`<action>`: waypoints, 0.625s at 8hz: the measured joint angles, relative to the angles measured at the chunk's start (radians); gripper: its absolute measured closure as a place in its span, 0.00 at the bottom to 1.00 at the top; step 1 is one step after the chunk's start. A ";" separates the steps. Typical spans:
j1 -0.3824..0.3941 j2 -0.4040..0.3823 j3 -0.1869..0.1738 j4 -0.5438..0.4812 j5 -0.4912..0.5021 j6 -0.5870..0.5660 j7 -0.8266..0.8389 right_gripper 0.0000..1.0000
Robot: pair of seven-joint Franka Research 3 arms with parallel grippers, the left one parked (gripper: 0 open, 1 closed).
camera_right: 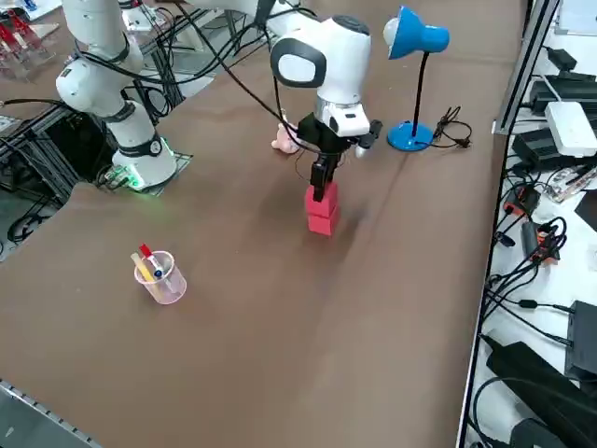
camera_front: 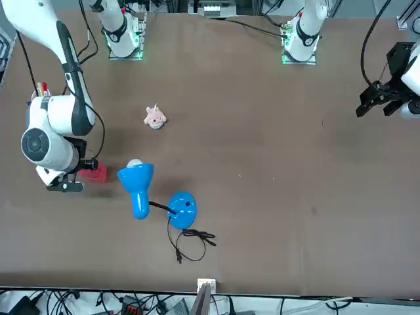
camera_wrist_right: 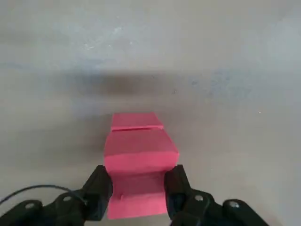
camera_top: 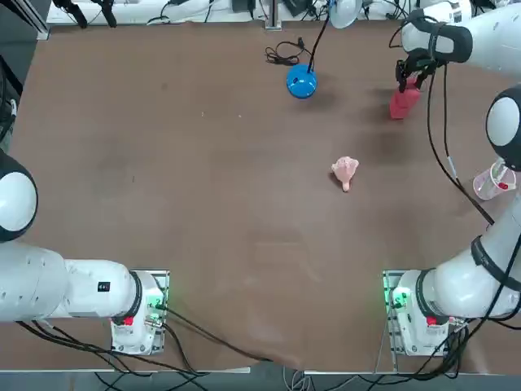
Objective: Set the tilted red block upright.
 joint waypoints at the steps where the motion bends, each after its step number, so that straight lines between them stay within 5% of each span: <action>1: 0.000 0.000 0.000 0.000 0.000 0.001 0.001 0.38; 5: -0.001 0.006 0.000 -0.001 0.001 0.004 0.003 0.38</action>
